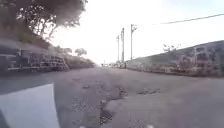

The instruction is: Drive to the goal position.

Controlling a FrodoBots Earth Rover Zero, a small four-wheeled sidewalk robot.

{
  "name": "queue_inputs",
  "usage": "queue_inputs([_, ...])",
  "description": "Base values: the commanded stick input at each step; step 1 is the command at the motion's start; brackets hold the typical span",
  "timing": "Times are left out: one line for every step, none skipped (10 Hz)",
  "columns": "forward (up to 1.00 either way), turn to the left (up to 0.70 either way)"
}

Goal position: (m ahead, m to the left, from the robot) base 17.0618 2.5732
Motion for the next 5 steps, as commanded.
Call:
queue_inputs([0.7,0.0])
queue_inputs([0.7,0.0])
queue_inputs([0.7,0.0])
queue_inputs([0.7,0.0])
queue_inputs([0.7,0.0])
